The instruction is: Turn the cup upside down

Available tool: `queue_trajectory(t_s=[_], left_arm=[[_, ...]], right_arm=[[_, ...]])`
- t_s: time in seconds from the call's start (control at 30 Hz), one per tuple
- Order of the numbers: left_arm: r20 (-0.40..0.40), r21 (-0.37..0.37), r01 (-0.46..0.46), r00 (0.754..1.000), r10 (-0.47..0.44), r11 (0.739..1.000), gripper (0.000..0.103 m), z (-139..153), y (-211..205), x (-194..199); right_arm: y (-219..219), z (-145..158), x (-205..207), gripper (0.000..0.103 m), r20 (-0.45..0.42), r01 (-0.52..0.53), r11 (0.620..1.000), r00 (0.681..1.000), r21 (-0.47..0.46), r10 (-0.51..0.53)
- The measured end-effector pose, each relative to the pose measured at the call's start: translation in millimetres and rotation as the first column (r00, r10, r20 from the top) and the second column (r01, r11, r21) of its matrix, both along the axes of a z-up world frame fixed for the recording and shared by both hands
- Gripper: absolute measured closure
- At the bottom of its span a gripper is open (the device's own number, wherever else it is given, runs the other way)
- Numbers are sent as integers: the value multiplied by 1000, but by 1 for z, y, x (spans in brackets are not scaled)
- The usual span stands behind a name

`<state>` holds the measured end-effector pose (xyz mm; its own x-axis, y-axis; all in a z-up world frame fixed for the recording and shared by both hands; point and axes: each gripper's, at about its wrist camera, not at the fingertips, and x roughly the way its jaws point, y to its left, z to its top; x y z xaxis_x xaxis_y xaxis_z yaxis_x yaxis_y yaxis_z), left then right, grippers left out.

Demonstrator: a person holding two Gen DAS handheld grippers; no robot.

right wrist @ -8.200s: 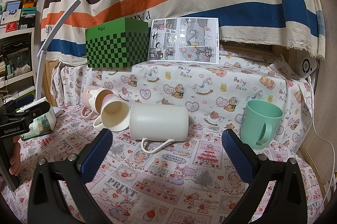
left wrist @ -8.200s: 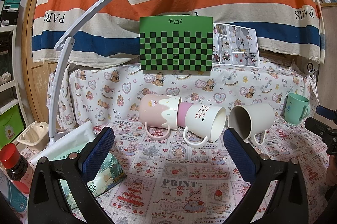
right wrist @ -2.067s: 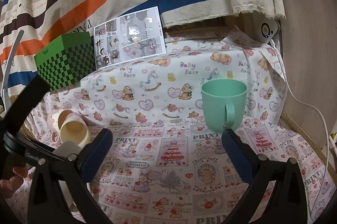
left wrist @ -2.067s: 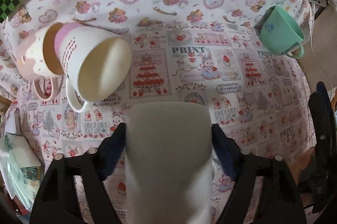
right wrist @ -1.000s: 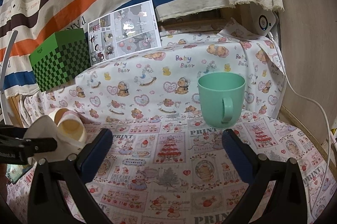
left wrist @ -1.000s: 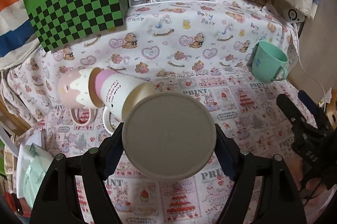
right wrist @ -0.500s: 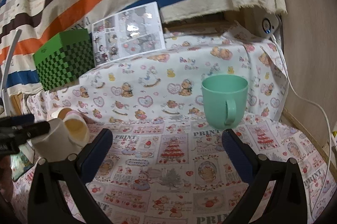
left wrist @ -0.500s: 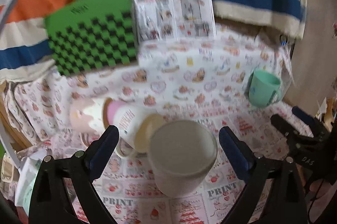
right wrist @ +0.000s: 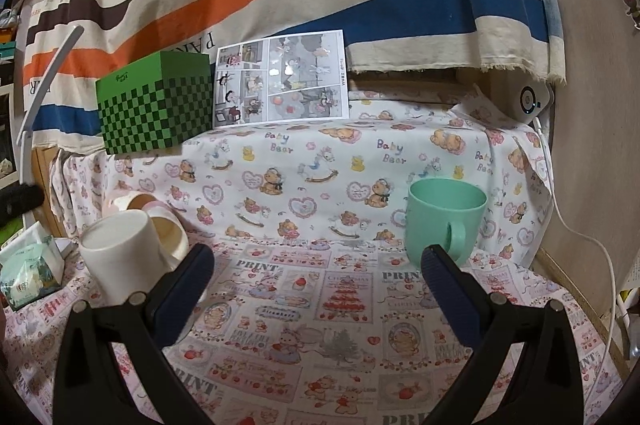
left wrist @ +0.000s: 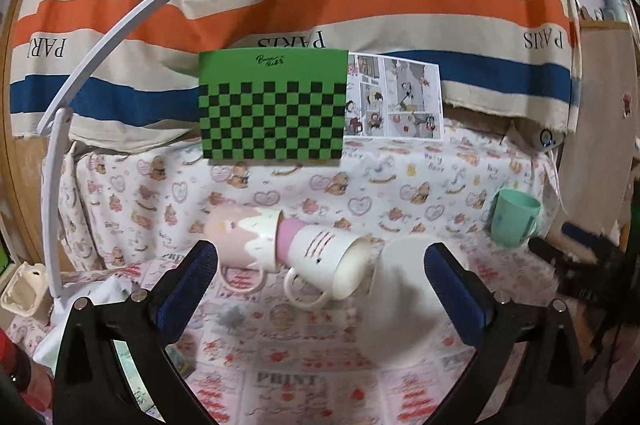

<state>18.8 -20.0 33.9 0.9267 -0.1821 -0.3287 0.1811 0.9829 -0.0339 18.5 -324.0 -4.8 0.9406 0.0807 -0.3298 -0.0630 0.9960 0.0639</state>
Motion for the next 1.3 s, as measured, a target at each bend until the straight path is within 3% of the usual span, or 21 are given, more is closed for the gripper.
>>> queue_trajectory(t_s=[0.13, 0.47, 0.67, 0.9, 1.3], left_arm=[[14, 33, -28, 1000, 27, 999, 1, -13, 5, -4], [-26, 5, -24, 999, 24, 1000, 1, -35, 12, 2], [-17, -13, -41, 999, 40, 999, 1, -35, 15, 0], [39, 30, -51, 998, 50, 998, 0, -32, 7, -10], [30, 25, -54, 998, 53, 998, 0, -32, 7, -7]], right_arm=[[1, 0, 0, 0, 1, 0, 1000, 1000, -4, 0], [2, 0, -1, 0, 2, 0, 1000, 1000, -10, 0], [4, -1, 0, 0, 0, -2, 1000, 1000, -16, 2], [5, -1, 0, 0, 0, -3, 1000, 1000, -22, 3], [5, -1, 0, 0, -1, -3, 1000, 1000, -22, 3]])
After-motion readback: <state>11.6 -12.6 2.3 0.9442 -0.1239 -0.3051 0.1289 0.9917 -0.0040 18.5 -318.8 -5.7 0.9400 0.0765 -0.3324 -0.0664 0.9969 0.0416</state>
